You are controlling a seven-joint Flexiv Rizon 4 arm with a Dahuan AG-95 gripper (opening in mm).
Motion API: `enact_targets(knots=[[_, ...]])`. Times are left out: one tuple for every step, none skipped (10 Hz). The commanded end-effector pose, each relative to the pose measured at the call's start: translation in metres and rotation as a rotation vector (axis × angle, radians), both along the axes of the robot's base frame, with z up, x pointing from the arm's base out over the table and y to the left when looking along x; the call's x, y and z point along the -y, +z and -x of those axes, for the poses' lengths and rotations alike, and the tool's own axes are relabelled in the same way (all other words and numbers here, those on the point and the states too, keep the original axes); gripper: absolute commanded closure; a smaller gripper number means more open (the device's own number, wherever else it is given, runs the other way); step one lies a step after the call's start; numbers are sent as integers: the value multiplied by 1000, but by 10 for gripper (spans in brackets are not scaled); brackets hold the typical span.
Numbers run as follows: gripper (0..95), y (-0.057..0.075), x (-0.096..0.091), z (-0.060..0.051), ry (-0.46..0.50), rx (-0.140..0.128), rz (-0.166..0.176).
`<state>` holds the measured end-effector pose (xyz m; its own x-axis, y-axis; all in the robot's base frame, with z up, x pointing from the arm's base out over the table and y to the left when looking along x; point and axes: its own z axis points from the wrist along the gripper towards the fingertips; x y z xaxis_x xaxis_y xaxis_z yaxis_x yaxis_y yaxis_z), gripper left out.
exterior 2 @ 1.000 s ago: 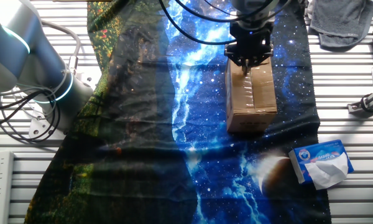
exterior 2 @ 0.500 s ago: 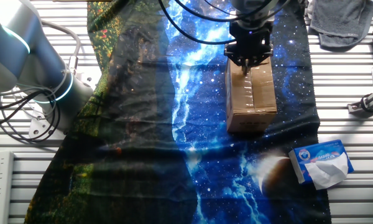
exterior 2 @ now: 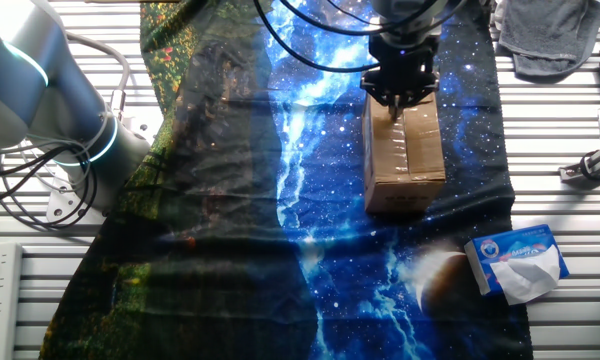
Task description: Cover the box
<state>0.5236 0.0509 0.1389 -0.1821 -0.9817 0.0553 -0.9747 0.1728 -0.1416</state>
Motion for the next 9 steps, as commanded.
enact_targets(knots=[[950,0,0,0,-33,0,-21],[950,0,0,-1,-31,1,-12],[950,0,0,-1,-27,3,-6],[950,0,0,0,-22,6,0],[950,-1,-1,-1,-30,9,-4],[950,-1,-1,-2,-31,9,-13],[950,-2,-2,-2,-30,9,-11],[950,-2,-2,-2,-22,9,-15],[950,-1,-2,-2,-13,8,-15]])
